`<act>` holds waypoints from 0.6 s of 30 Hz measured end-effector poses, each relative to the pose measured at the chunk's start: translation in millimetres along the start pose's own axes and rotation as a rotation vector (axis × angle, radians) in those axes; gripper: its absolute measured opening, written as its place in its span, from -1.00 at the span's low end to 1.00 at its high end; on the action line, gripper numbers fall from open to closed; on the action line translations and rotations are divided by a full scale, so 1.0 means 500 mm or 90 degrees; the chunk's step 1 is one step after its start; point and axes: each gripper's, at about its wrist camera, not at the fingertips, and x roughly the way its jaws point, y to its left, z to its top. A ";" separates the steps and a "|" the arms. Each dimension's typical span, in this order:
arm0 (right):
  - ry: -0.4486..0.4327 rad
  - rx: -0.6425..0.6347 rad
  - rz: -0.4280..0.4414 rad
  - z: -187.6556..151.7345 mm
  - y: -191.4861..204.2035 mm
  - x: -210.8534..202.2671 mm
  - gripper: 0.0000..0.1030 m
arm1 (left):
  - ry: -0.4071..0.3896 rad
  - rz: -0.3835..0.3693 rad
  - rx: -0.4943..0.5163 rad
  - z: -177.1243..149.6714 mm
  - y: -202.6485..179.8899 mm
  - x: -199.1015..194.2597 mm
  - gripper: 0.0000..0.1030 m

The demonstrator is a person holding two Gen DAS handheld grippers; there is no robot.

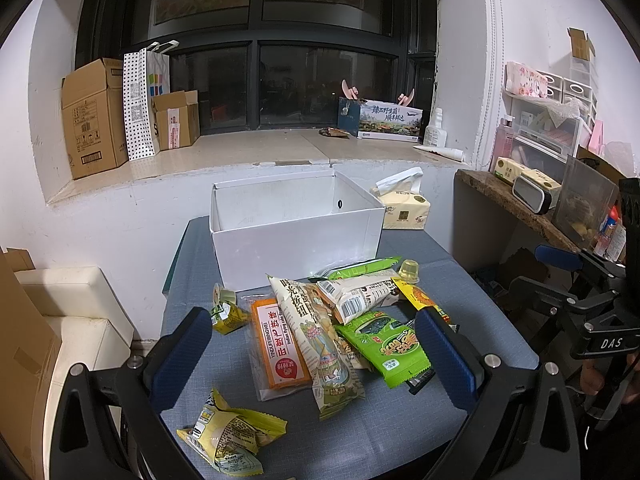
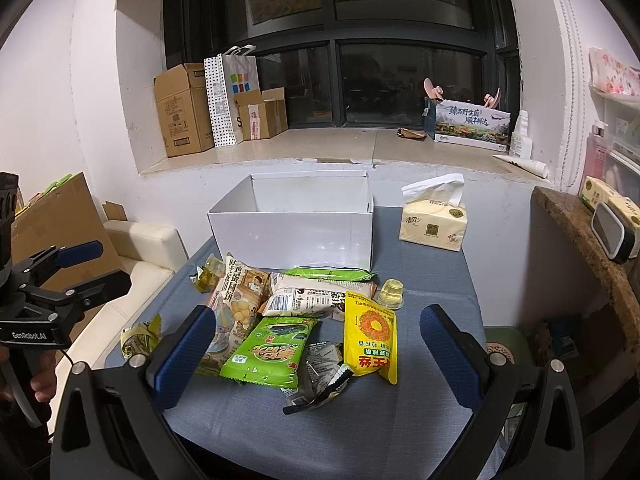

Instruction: Organize snacks

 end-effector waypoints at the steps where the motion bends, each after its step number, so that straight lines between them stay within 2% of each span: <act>1: 0.000 0.001 0.000 0.000 0.000 0.001 1.00 | 0.000 -0.001 -0.001 0.000 0.000 0.000 1.00; 12: 0.015 0.023 0.002 -0.007 -0.023 0.030 1.00 | -0.011 0.003 0.004 -0.004 -0.001 -0.002 1.00; 18: 0.077 0.092 0.030 -0.015 -0.094 0.127 1.00 | -0.017 -0.003 0.019 -0.010 -0.005 -0.004 1.00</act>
